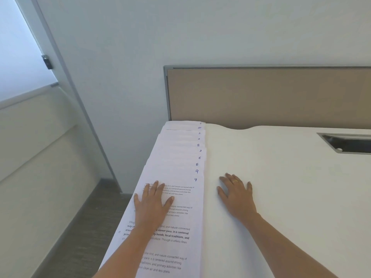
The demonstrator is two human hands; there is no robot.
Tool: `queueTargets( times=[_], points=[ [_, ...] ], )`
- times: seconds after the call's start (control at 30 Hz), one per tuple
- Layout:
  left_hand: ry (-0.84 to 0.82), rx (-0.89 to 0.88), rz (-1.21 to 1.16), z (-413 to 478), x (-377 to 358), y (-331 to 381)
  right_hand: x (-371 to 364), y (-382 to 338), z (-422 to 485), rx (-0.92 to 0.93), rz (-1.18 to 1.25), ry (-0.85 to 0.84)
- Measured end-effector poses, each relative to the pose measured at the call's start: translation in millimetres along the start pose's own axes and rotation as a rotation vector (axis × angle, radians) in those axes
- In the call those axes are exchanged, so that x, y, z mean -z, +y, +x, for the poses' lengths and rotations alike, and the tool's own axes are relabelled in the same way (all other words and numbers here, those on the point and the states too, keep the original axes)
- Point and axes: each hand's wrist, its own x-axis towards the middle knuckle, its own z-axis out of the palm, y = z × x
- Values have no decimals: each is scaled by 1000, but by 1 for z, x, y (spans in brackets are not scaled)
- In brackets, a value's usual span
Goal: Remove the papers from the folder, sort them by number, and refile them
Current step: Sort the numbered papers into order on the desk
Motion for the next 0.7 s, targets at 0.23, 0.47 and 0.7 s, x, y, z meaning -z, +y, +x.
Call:
queueTargets(
  times=[0.23, 0.47, 0.7],
  points=[
    [-18, 5, -10, 0, 8, 5, 0, 1, -2, 2, 8, 10],
    [-27, -37, -22, 3, 9, 4, 9, -8, 7, 34, -38, 35],
    [-27, -19, -11, 6, 13, 7, 10, -29, 35, 166, 70, -31]
  ],
)
